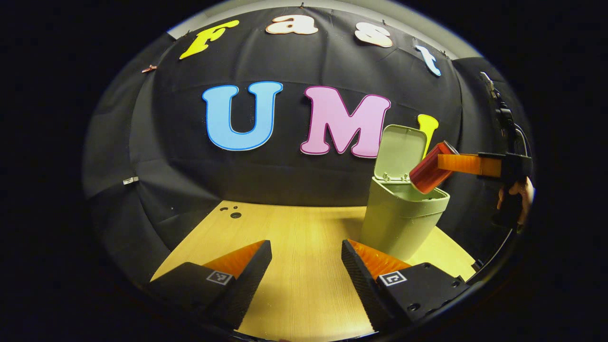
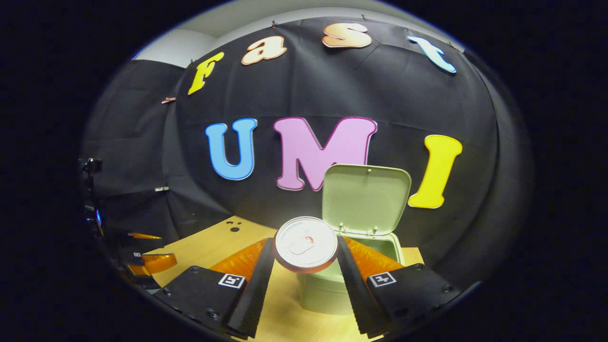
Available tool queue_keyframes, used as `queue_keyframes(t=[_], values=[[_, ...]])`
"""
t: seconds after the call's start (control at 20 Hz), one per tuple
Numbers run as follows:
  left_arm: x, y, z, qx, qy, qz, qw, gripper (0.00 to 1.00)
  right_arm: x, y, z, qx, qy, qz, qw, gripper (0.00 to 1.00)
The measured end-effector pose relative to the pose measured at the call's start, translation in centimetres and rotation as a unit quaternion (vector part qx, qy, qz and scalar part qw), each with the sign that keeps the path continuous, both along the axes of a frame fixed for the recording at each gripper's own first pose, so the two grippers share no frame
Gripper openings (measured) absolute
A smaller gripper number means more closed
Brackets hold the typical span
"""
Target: Press the lid of the desktop garbage bin to open it, pick up the crumpled paper on the desktop and throw it into the bin, then pick up the pop can on the desktop and drop it into the bin, and finally close the garbage bin lid.
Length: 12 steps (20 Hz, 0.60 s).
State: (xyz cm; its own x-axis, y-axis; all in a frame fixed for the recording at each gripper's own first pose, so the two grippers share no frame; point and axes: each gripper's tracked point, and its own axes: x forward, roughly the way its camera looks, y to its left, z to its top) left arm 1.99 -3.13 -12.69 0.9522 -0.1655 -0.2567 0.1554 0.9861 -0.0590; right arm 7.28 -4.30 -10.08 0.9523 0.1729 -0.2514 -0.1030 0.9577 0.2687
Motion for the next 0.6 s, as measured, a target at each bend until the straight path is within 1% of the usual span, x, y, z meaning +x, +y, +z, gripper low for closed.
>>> queue_keyframes(t=[0.15,0.35,0.6], values=[[0.1,0.3,-0.1,0.001,0.001,0.003,1.0,0.96,1.6,-2.3,-0.8,0.001,0.0,-0.027,1.0,0.78],[0.1,0.7,-0.4,0.004,0.005,0.006,1.0,0.96,3.6,-4.5,-3.7,0.001,0.025,-0.06,0.998,0.78],[0.1,1.2,-0.5,0.006,0.007,0.014,1.0,0.96,4.4,-4.0,-7.1,-0.003,0.056,-0.057,0.997,0.79]])
